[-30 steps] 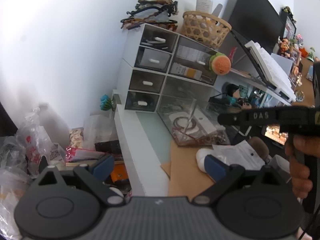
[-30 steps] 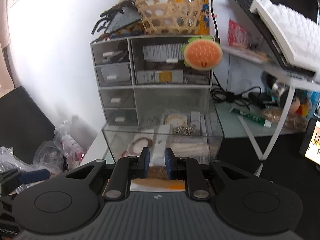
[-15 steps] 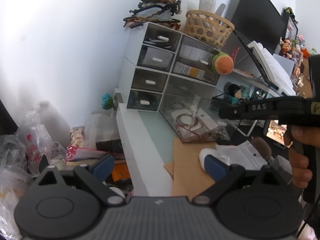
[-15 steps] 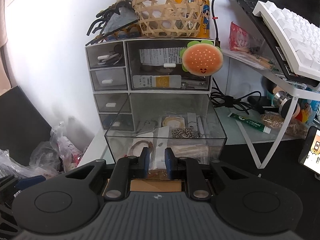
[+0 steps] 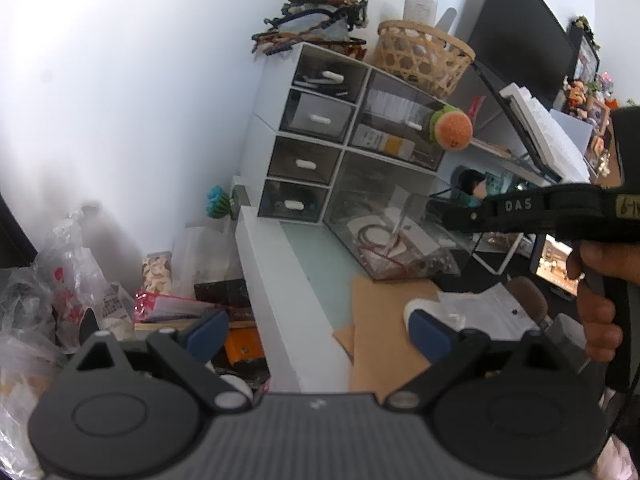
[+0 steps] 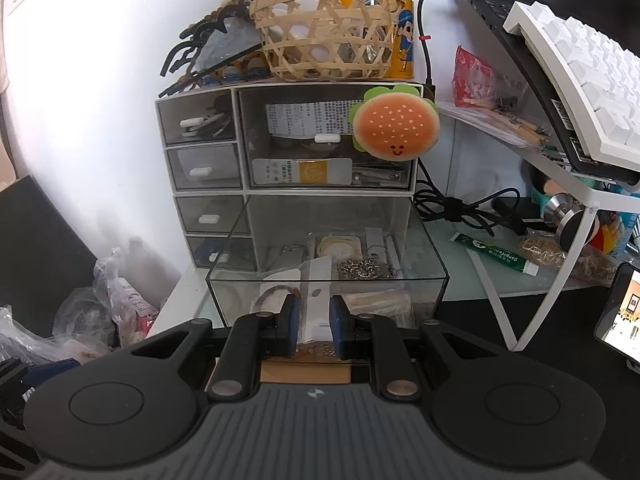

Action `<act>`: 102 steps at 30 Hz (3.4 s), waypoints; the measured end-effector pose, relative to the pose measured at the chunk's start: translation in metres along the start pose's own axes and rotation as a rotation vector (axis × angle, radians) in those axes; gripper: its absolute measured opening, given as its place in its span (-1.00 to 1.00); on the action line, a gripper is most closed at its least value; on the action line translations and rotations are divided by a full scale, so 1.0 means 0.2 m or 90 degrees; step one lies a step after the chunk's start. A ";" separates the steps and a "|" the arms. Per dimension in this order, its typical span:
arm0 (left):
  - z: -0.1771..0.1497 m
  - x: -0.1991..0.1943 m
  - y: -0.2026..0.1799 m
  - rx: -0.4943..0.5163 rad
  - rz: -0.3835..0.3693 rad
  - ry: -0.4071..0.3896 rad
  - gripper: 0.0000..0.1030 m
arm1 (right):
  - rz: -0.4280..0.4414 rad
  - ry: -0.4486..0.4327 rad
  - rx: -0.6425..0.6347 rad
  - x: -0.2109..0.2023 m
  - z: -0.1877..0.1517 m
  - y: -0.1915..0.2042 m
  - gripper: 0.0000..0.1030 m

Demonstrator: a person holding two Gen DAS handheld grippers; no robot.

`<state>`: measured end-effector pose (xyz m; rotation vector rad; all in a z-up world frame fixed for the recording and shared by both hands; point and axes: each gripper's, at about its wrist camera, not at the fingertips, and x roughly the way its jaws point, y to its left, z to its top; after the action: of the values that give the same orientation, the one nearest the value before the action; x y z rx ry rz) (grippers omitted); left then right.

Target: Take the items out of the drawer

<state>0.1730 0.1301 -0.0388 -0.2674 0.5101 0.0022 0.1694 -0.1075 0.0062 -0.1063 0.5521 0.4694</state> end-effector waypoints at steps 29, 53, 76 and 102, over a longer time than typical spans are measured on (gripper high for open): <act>-0.01 0.05 0.03 -0.008 0.019 0.004 0.91 | -0.013 -0.003 -0.018 0.11 0.07 -0.05 -0.64; 0.00 0.08 0.08 -0.021 0.037 0.007 0.91 | -0.020 -0.004 -0.028 0.19 0.11 -0.09 -0.64; 0.00 0.11 0.13 -0.027 0.057 0.011 0.92 | -0.017 -0.008 -0.024 0.26 0.16 -0.11 -0.64; -0.01 0.15 0.17 -0.042 0.072 0.013 0.92 | -0.014 -0.014 -0.025 0.36 0.20 -0.12 -0.64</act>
<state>0.1961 0.1605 -0.0630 -0.3024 0.5448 0.1261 0.2535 -0.0916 0.0024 -0.1449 0.5203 0.4604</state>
